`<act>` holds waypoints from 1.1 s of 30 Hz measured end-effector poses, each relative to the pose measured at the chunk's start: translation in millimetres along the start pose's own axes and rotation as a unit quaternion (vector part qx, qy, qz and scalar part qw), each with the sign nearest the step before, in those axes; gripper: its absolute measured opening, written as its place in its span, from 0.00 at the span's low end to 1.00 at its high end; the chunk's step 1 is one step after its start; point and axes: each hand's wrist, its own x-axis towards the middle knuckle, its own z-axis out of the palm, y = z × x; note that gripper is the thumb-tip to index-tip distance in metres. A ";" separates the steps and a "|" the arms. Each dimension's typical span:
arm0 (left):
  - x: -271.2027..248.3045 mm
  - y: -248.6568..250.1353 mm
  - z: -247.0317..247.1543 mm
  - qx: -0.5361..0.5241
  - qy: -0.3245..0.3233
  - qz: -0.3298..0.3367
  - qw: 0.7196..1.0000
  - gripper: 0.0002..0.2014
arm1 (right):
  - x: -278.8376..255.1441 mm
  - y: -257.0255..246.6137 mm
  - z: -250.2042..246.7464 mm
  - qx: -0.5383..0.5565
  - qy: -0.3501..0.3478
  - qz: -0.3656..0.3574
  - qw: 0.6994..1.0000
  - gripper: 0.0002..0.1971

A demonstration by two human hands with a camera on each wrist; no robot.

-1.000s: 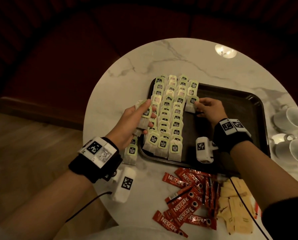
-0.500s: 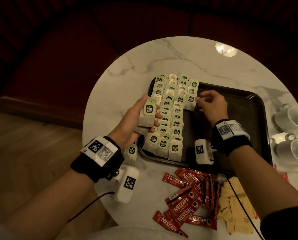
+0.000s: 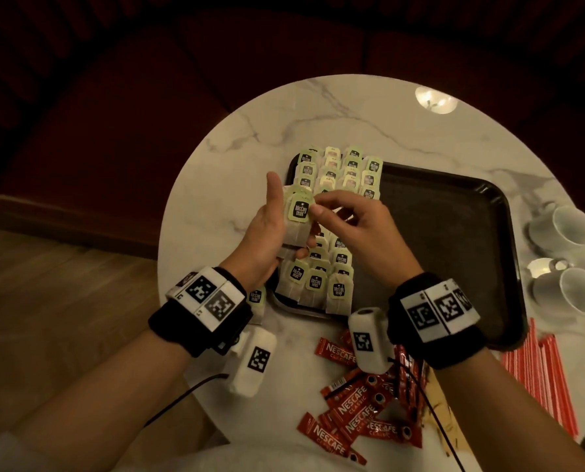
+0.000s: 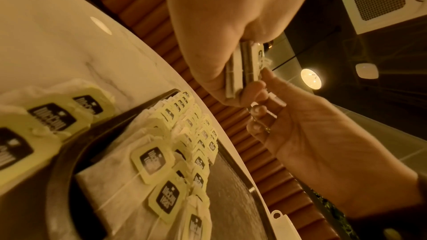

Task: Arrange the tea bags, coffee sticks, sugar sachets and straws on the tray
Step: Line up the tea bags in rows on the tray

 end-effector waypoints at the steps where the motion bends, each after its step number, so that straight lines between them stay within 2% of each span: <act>1: -0.4 0.7 0.1 0.012 0.002 0.010 1.000 0.37 | -0.1 -1.5 1.0 0.008 0.008 0.004 1.000 0.08; 7: -0.3 0.3 0.4 -0.007 0.020 0.027 0.999 0.37 | -2.6 -6.9 10.5 0.035 0.066 0.014 0.997 0.05; 11: 2.0 -0.8 0.4 -0.027 0.044 0.016 0.999 0.36 | -5.3 -7.7 14.4 0.060 0.052 0.021 0.997 0.05; 17: 0.5 3.1 -6.9 -0.013 0.037 -0.003 0.999 0.29 | -4.2 -2.5 2.6 0.098 0.055 0.023 0.993 0.06; 19: -0.4 3.5 -9.0 0.028 0.033 0.019 0.999 0.24 | -3.7 -0.9 -4.4 0.070 0.063 0.014 0.995 0.05; 21: -0.7 2.2 -10.4 0.080 0.024 0.046 0.995 0.12 | -2.8 -0.5 -10.3 0.039 0.068 0.001 0.997 0.04; 23: 0.1 0.4 -10.1 0.083 0.022 0.058 0.995 0.07 | -2.8 -2.3 -14.3 0.026 0.072 -0.010 0.997 0.05; 28: 2.8 -1.7 -5.7 -0.001 0.024 0.077 0.997 0.15 | -8.9 -2.1 -15.0 0.037 0.043 -0.003 0.998 0.14; 33: 1.8 -1.4 -4.6 -0.027 0.017 0.087 0.996 0.18 | -13.6 5.1 -14.8 0.076 0.043 0.023 0.996 0.08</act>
